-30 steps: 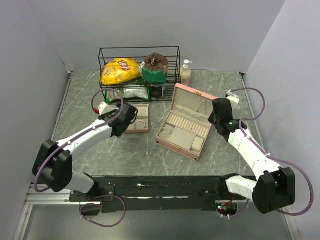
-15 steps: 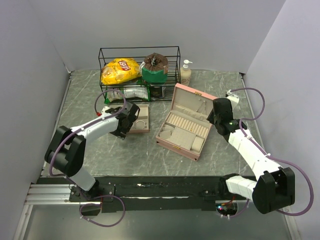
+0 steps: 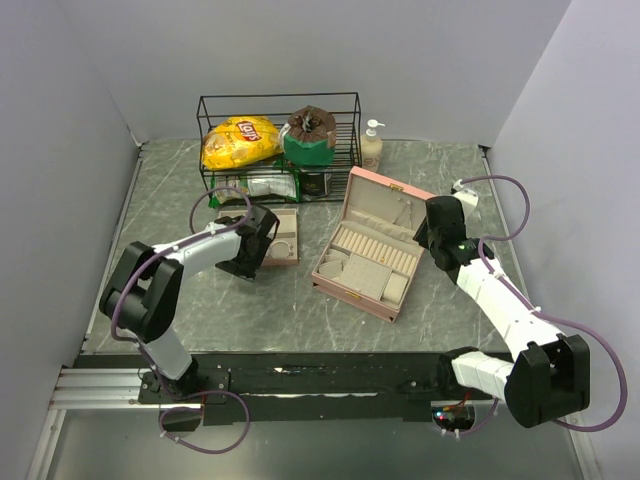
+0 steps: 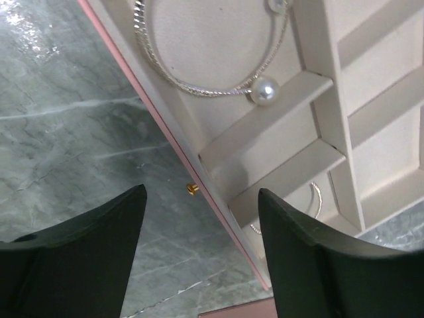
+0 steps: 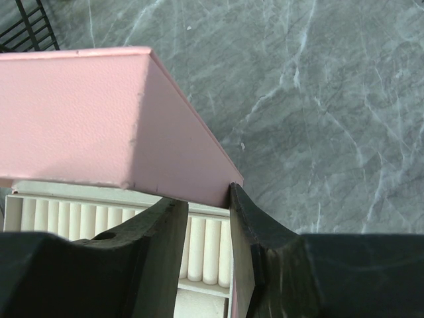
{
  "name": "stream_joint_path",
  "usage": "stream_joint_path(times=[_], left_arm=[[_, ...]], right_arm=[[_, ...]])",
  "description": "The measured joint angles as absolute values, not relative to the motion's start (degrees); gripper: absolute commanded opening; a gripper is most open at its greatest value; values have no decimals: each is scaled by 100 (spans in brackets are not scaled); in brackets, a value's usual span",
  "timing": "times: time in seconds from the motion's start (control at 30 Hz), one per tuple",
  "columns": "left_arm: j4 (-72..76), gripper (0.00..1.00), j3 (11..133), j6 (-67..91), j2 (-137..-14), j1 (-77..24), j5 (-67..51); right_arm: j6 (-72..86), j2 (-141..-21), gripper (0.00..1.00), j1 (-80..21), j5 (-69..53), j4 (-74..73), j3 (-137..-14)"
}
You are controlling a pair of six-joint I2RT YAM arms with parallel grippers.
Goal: Organize the mixed jewelry
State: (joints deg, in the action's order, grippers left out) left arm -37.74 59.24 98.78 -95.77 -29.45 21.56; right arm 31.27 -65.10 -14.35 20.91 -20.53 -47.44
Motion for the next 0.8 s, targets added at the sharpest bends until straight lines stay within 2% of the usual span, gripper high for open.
stream_joint_path(times=[0.37, 0.8], left_arm=[[-3798, 59, 5927, 10114, -9734, -2847, 2137], [-3854, 50, 5966, 10141, -9835, -2792, 2043]], right_arm=[[3129, -6512, 39, -1431, 2082, -2014, -4718], [3131, -6584, 39, -1422, 2067, -2010, -4718]])
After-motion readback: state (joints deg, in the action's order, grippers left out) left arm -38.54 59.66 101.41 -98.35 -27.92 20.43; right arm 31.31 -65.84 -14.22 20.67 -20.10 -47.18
